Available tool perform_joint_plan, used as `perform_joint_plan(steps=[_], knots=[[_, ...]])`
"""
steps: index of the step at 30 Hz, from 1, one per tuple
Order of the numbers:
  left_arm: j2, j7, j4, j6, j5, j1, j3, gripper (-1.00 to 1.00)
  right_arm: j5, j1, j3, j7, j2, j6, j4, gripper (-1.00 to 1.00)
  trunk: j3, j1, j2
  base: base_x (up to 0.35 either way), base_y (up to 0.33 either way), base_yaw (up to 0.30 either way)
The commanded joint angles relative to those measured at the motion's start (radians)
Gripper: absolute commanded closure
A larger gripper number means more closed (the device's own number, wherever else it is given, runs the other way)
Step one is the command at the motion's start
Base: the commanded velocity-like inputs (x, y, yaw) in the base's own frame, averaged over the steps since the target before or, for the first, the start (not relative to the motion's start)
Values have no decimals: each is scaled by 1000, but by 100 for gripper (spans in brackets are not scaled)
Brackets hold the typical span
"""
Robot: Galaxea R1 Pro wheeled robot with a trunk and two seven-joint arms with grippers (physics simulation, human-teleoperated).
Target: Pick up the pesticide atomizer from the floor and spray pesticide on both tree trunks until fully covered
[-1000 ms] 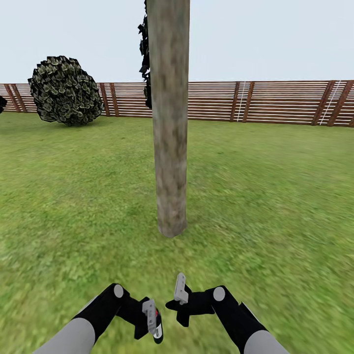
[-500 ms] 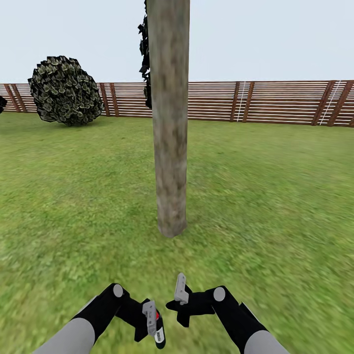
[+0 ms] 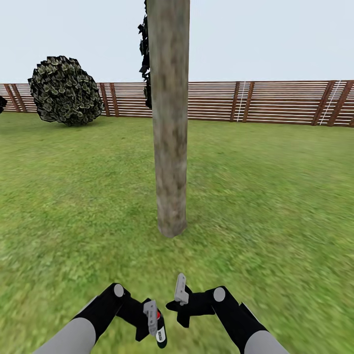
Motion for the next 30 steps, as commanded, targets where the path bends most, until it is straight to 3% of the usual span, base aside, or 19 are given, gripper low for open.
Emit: perform_joint_plan(steps=[1, 9, 16, 30], knots=[[-2, 1, -1, -10, -8, -1, 2, 100, 10, 0, -1, 0, 0, -8, -1, 100, -1, 0, 0, 0, 0, 0], [-2, 5, -33, -9, -4, 0, 5, 100, 10, 0, -1, 1, 0, -8, -1, 100, -1, 0, 0, 0, 0, 0], [0, 5, -41, -9, 34, 2, 3, 100, 11, 0, -1, 1, 0, -8, -1, 100, -1, 0, 0, 0, 0, 0], [-3, 5, -41, -9, 37, 2, 5, 100, 11, 0, -1, 0, 0, -8, -1, 100, -1, 0, 0, 0, 0, 0]])
